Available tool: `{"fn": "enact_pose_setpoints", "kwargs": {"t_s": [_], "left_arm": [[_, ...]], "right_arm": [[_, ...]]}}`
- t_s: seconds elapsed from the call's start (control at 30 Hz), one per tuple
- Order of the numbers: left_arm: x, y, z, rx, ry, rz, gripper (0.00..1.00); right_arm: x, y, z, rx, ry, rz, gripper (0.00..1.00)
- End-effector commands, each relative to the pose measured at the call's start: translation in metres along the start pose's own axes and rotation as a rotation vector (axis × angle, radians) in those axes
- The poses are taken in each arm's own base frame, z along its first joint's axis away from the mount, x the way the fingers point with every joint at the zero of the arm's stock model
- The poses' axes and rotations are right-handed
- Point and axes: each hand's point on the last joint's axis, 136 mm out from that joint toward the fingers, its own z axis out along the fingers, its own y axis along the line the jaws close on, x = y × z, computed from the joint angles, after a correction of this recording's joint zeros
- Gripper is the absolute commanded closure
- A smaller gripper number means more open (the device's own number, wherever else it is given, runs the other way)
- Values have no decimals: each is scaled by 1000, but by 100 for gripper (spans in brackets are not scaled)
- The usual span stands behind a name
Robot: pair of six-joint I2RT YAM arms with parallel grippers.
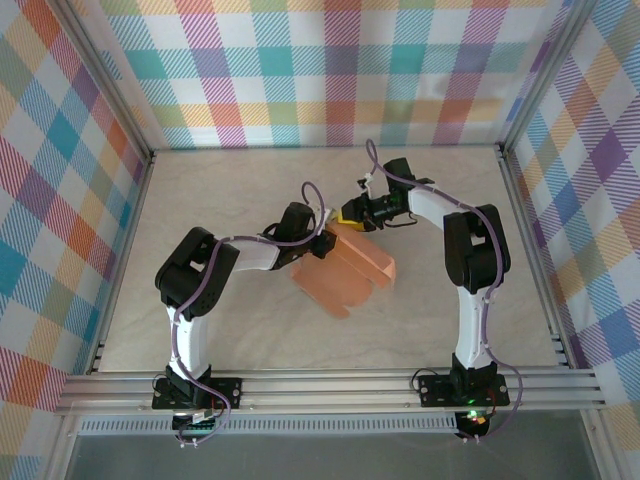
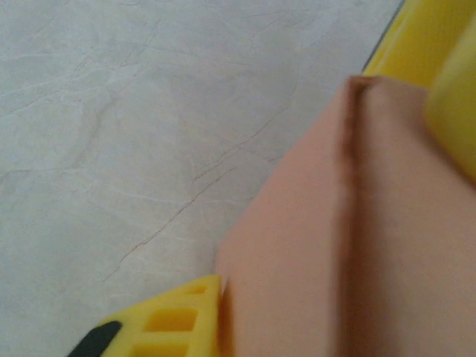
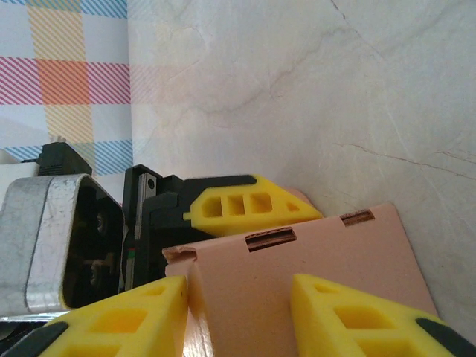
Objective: Fold the paper box
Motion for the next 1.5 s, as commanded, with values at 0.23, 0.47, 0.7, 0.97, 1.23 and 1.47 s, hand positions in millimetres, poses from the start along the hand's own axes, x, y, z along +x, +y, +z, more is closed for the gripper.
{"fn": "enact_pose_setpoints", "kwargs": {"t_s": [0.23,0.47,0.7,0.97,1.23,1.47], "left_arm": [[-24,-15,-4,50,-68,-39,99],[-22,-10,-7,19,-75,-85,100],[-26,3,0,-54,-69,-140,100],[-29,12,3,-101,-69,-155,100],[-22,11,-1,-101,-50,-100,100],[-11,1,-13,-48,-68,7,99]], "right_arm": [[12,1,7,-63,39,65,59],[22,5,8,-108,37,112,60],[31,2,22,-103,26,184,65],[42,1,52,-9,-71,289,68],[33,4,43,11,-145,295,64],[17,7,13,10,-182,224,51]]}}
